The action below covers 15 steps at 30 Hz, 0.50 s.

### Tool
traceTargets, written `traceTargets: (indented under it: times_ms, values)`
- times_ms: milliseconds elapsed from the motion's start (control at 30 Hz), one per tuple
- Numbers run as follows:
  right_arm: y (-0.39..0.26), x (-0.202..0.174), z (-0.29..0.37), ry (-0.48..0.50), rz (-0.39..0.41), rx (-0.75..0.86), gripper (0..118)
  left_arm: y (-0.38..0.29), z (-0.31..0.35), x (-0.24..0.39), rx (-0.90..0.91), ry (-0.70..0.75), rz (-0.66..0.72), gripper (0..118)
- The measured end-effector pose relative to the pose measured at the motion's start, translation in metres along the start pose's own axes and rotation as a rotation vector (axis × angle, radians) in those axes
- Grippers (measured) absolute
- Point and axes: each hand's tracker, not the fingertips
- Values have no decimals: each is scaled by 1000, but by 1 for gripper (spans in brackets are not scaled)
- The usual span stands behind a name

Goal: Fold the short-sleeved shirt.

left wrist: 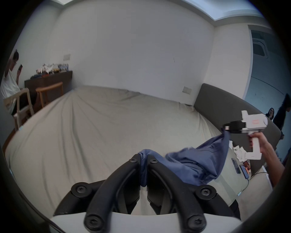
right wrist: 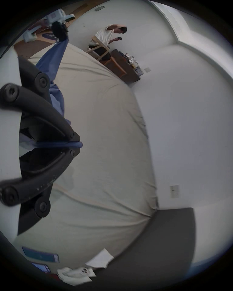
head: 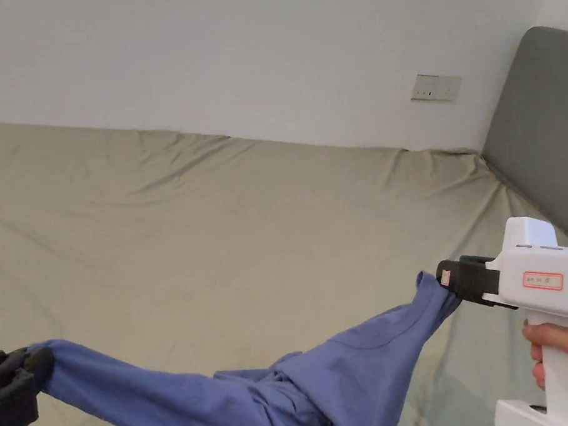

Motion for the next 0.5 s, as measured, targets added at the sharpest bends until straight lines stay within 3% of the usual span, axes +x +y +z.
traceTargets:
  times_ms: [233,500]
  values:
    - [31,6,84,-89,53,145,6,45,30,-18,106,55,0,7]
    - [39,13,119,-181,82,217,6,77,34,-30,143,57,60,7]
